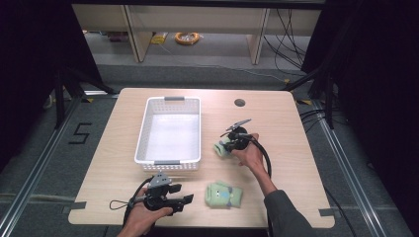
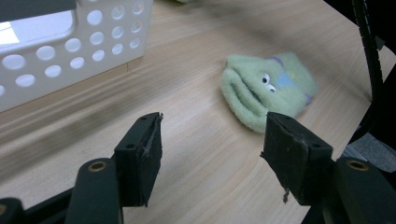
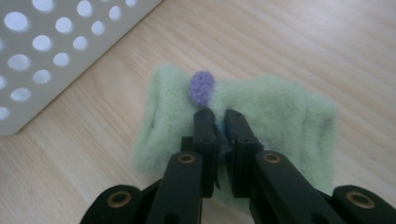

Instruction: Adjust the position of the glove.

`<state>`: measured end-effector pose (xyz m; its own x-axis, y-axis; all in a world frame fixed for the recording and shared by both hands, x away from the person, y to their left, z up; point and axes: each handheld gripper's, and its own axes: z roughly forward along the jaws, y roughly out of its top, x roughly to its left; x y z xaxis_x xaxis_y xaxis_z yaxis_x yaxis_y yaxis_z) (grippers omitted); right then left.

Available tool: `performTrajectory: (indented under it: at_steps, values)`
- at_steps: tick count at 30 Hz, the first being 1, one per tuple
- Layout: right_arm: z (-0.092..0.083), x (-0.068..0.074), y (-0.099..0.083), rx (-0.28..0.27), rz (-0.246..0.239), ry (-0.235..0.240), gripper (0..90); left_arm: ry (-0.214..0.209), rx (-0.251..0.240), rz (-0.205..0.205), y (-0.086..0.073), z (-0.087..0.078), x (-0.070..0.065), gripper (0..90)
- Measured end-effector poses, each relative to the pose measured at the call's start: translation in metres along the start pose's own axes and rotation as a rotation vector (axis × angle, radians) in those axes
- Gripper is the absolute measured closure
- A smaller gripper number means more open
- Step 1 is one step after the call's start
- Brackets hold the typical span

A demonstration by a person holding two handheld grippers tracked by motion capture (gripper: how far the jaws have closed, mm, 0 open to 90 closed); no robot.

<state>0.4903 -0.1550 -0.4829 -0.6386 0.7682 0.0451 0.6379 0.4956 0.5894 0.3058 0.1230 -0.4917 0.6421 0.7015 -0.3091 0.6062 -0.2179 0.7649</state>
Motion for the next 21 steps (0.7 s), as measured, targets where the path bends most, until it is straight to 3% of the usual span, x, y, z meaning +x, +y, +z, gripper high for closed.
performTrajectory:
  at_steps: [1, 2, 5, 7, 9, 10, 12, 13, 15, 21]
  values:
    - [0.0, 0.0, 0.0, 0.0, 0.0, 0.0, 85.4, 0.0, 0.0, 0.0, 0.0, 0.0, 0.0, 37.0]
    - [-0.014, -0.001, -0.002, -0.038, -0.024, -0.007, 85.4, -0.019, -0.001, -0.003, 0.001, 0.0, 0.002, 37.0]
    - [-0.037, 0.002, -0.005, -0.058, -0.038, 0.02, 85.4, -0.013, -0.004, -0.007, 0.001, 0.0, 0.002, 37.0]
    - [-0.057, 0.008, -0.008, -0.07, -0.046, 0.037, 85.4, -0.012, -0.005, -0.012, 0.001, 0.001, 0.002, 37.0]
    - [-0.062, 0.01, -0.009, -0.076, -0.059, 0.03, 85.4, -0.018, -0.004, -0.014, 0.001, 0.001, 0.002, 37.1]
    - [-0.077, 0.016, -0.014, -0.068, -0.075, 0.051, 85.4, -0.018, -0.004, -0.016, 0.0, 0.001, 0.002, 37.1]
    - [-0.082, 0.019, -0.017, -0.077, -0.066, 0.072, 85.5, -0.018, -0.005, -0.018, 0.0, 0.001, 0.002, 37.1]
    - [-0.086, 0.021, -0.023, -0.122, -0.094, 0.089, 85.4, -0.019, -0.006, -0.018, 0.0, 0.001, 0.002, 37.1]
    - [-0.089, 0.023, -0.026, -0.121, -0.1, 0.105, 85.4, -0.019, -0.007, -0.017, 0.001, 0.0, 0.002, 37.0]
    - [-0.114, 0.05, -0.046, -0.117, -0.163, 0.159, 85.4, -0.02, -0.007, -0.017, 0.001, 0.0, 0.002, 37.1]
